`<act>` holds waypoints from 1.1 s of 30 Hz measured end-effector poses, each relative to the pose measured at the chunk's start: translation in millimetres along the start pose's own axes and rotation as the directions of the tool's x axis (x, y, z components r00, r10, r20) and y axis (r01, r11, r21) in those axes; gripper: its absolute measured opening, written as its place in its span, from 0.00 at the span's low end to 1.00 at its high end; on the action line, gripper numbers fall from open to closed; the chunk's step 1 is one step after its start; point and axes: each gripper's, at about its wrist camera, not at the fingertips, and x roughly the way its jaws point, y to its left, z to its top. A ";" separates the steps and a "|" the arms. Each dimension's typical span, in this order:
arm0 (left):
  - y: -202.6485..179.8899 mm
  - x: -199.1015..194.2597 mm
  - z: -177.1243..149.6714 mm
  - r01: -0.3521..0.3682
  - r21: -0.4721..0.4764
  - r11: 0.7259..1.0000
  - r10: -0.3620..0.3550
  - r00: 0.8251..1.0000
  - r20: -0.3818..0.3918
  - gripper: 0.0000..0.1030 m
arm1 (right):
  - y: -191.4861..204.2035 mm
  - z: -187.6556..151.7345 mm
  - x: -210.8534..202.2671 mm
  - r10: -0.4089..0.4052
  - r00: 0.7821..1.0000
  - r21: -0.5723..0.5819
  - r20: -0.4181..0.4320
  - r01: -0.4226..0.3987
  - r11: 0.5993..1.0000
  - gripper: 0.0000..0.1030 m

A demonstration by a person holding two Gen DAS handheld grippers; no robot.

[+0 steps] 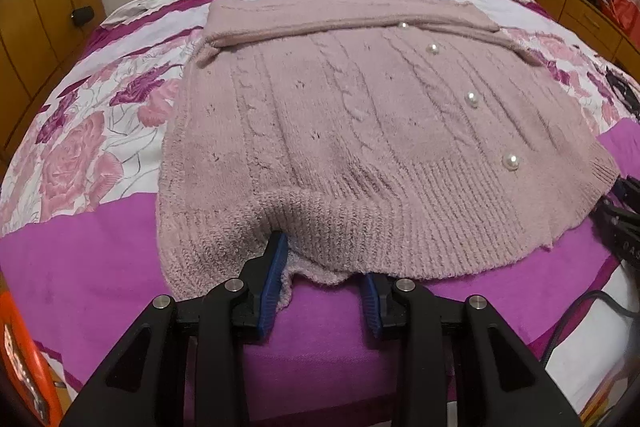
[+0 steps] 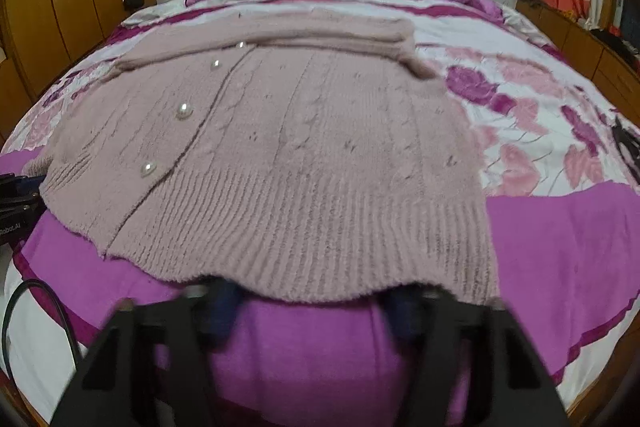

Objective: Fold small clothes
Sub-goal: 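Grasp the ribbed hem with the left tool while the right tool grasps it too, then lift the hem with both tools and fold it up toward the collar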

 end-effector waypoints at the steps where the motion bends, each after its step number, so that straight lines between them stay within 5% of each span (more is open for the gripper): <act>1: 0.4 -1.4 0.1 0.001 0.001 1.000 -0.001 1.000 0.007 0.07 | -1.0 0.6 -2.3 0.001 1.000 0.006 0.012 -0.002 1.000 0.31; 3: 2.1 -4.0 0.4 0.012 -0.005 1.000 -0.012 1.000 0.018 0.02 | -5.4 2.6 -7.7 0.008 0.999 0.028 0.036 -0.009 1.000 0.12; 6: 5.3 -7.0 1.4 0.035 -0.022 0.999 -0.034 0.999 0.026 0.00 | -14.2 6.1 -12.5 0.033 0.998 0.067 0.062 -0.037 0.997 0.03; 22: 6.5 -43.5 32.1 0.102 -0.051 0.993 -0.091 0.979 0.182 0.00 | -10.3 40.2 -51.6 0.065 0.975 -0.014 0.213 -0.063 0.998 0.00; 28: 6.6 -40.7 34.2 0.098 -0.053 0.994 -0.088 0.982 0.169 0.00 | -5.6 46.6 -50.7 0.094 0.982 -0.090 0.164 -0.080 0.993 0.01; 30: 6.2 -38.0 31.0 0.094 -0.052 0.994 -0.085 0.983 0.160 0.00 | -4.1 38.2 -51.3 0.109 0.986 -0.122 0.126 -0.094 0.988 0.16; 32: 7.1 -34.7 28.5 0.100 -0.060 0.993 -0.090 0.985 0.148 0.00 | -2.4 27.2 -53.2 0.094 0.990 -0.154 0.102 -0.077 0.985 0.60; 33: 7.8 -32.7 27.4 0.105 -0.066 0.992 -0.095 0.986 0.140 0.00 | -1.5 20.5 -55.1 0.085 0.991 -0.180 0.101 -0.066 0.981 0.64</act>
